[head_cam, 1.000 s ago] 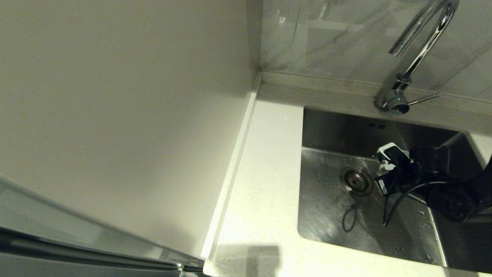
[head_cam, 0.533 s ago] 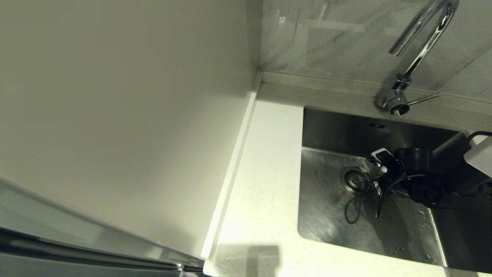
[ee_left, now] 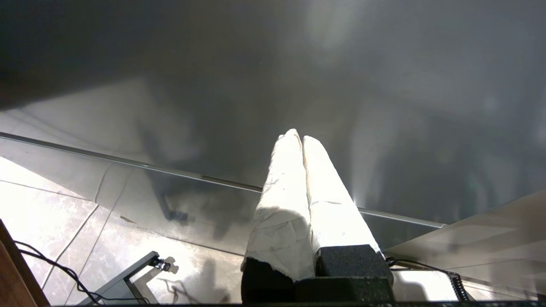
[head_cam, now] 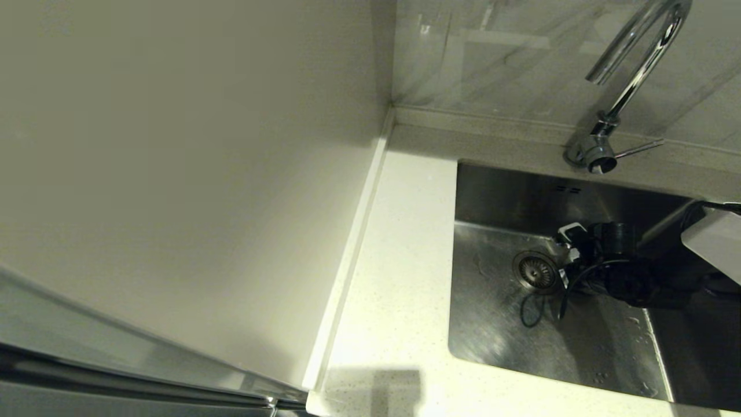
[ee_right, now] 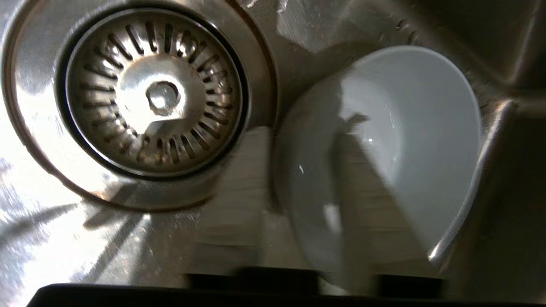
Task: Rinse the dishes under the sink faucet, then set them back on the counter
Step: Put a bowl into the sink
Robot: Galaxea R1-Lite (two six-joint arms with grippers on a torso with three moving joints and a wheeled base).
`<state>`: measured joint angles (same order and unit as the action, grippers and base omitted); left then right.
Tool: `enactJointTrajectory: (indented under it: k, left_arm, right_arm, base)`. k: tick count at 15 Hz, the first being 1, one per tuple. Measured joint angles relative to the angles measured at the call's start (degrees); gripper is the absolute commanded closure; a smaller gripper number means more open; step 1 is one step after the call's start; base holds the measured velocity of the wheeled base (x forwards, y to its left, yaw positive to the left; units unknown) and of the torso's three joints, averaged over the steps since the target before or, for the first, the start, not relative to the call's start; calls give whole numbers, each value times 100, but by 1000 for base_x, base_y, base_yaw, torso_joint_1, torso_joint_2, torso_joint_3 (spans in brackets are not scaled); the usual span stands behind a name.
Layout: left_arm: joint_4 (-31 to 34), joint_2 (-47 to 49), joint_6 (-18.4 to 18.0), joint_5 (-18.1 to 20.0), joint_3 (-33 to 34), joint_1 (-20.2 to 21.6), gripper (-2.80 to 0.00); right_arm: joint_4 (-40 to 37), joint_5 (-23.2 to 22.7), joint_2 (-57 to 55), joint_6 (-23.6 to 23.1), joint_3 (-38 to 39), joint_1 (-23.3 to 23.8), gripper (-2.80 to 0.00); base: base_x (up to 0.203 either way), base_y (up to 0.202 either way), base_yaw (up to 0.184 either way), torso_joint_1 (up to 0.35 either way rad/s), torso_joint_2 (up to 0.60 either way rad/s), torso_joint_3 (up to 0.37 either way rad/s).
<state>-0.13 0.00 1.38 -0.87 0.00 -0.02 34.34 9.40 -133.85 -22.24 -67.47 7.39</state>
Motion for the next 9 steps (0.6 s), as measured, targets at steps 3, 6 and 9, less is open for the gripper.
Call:
enactJointTrajectory:
  k: [3, 6, 9]
  left_arm:
    - [-2, 0, -1, 0, 0, 0, 0]
    - [-2, 0, 0, 2, 0, 0, 0]
    - [-2, 0, 0, 2, 0, 0, 0]
  right_arm:
    - [-3, -12, 104, 174, 81, 0, -280]
    - [-117, -130, 967, 418, 670, 0, -280]
    - [-286, -218, 2618, 605, 1522, 18, -280]
  base:
    - [0, 0, 0, 0, 0, 0]
    - [0, 0, 0, 0, 0, 0]
    - [0, 0, 0, 0, 0, 0]
